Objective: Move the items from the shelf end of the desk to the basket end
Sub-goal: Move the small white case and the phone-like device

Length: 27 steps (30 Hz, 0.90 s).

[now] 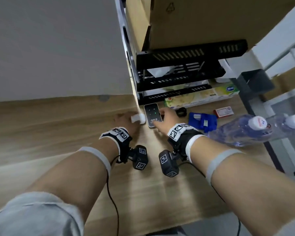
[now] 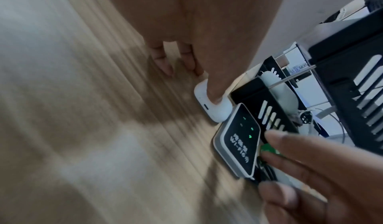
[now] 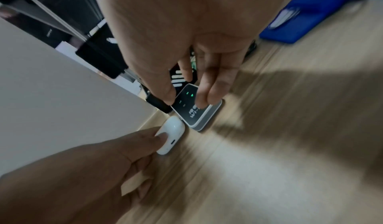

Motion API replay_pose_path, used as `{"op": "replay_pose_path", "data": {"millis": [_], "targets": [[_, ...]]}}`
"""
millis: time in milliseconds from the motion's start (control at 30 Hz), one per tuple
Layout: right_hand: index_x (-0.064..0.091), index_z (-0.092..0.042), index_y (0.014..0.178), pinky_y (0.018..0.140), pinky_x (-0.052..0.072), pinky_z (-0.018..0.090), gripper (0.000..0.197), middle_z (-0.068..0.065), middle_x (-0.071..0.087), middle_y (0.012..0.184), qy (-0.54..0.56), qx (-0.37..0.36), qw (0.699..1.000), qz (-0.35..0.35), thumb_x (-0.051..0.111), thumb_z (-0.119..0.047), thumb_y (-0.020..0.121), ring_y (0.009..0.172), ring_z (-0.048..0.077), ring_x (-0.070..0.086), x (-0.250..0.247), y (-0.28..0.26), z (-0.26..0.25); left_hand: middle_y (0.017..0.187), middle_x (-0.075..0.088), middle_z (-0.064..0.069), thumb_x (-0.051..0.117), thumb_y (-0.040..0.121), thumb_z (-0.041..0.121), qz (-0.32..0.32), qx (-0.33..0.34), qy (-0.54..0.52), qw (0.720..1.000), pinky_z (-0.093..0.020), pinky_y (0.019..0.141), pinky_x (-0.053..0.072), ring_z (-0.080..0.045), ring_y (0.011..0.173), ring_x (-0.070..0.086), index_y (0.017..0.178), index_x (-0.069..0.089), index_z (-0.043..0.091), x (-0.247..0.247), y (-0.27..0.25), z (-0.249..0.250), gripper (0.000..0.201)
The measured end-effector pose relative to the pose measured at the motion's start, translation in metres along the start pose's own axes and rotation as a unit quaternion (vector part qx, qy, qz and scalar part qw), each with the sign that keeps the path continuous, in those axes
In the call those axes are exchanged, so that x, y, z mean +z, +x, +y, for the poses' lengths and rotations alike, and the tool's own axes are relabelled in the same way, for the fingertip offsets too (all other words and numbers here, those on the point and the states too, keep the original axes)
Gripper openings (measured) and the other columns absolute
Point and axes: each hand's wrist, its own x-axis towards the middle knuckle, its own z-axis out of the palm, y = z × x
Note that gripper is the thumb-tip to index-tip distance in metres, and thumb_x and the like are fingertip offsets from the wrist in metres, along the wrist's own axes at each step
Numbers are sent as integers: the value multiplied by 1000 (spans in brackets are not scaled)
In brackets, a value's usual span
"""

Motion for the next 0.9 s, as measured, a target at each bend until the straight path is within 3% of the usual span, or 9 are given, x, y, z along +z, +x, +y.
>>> {"op": "replay_pose_path", "data": {"millis": [167, 267, 367, 467, 567, 667, 733, 800, 900], "targets": [[41, -4, 131, 90, 52, 41, 81, 17, 52, 129, -126, 20, 992, 12, 71, -55, 75, 112, 37, 59, 15, 23, -14, 127, 58, -6, 66, 76, 53, 35, -34, -56, 997, -35, 98, 41, -30, 121, 48, 123, 55, 30, 2, -6, -8, 54], [41, -4, 127, 80, 49, 38, 83, 16, 54, 123, -183, 43, 982, 3, 76, -55, 72, 108, 37, 60, 17, 23, -17, 113, 60, -3, 73, 79, 38, 48, -53, -129, 989, -27, 82, 41, -24, 101, 57, 122, 53, 18, -7, -14, -21, 52], [54, -10, 110, 65, 45, 30, 64, 10, 65, 101, -184, 50, 981, -25, 77, -53, 69, 83, 30, 62, 24, 20, -22, 114, 64, -8, 75, 81, 31, 28, -67, -146, 987, -24, 78, 38, -19, 91, 55, 122, 56, 11, -21, -24, -47, 50], [60, -12, 98, 65, 49, 31, 33, 10, 67, 89, -181, 34, 983, -15, 61, -40, 81, 74, 32, 60, 40, 3, -35, 116, 64, -11, 73, 83, 33, 1, -113, -180, 977, -28, 83, 45, -27, 103, 61, 124, 57, 9, -37, -44, -80, 49], [59, -14, 92, 68, 51, 32, 31, 8, 65, 82, -163, -2, 985, -52, 54, -44, 87, 74, 31, 63, 62, -27, -61, 118, 67, -14, 78, 71, 34, 22, -160, -299, 941, -43, 94, 54, -34, 105, 67, 115, 60, 13, -56, -73, -124, 52], [63, -15, 94, 71, 52, 30, 33, 8, 70, 83, -112, -22, 987, -117, 55, -47, 89, 76, 29, 67, 96, -59, -103, 116, 66, -26, 76, 80, 13, 56, -180, -432, 882, -61, 85, 55, -44, 99, 69, 106, 60, 10, -87, -107, -180, 30], [66, -15, 95, 76, 59, 37, 35, 8, 75, 81, -61, -37, 988, -140, 56, -48, 86, 75, 30, 72, 127, -80, -137, 115, 66, -26, 72, 85, 10, 82, -178, -458, 867, -58, 89, 55, -42, 100, 69, 98, 62, 14, -115, -135, -220, 17], [65, -14, 91, 74, 61, 47, 32, 10, 76, 76, 1, -50, 985, -163, 57, -44, 86, 66, 31, 73, 161, -105, -173, 110, 68, -26, 72, 86, 13, 107, -171, -476, 856, -53, 90, 56, -38, 97, 71, 107, 64, 9, -144, -167, -264, 23], [60, -10, 95, 59, 60, 41, 18, 12, 71, 76, 110, -48, 976, -183, 56, -28, 93, 49, 26, 64, 207, -158, -240, 100, 68, -24, 69, 89, 11, 156, -152, -528, 821, -34, 65, 63, -31, 74, 69, 118, 62, 2, -184, -222, -336, 31]]}}
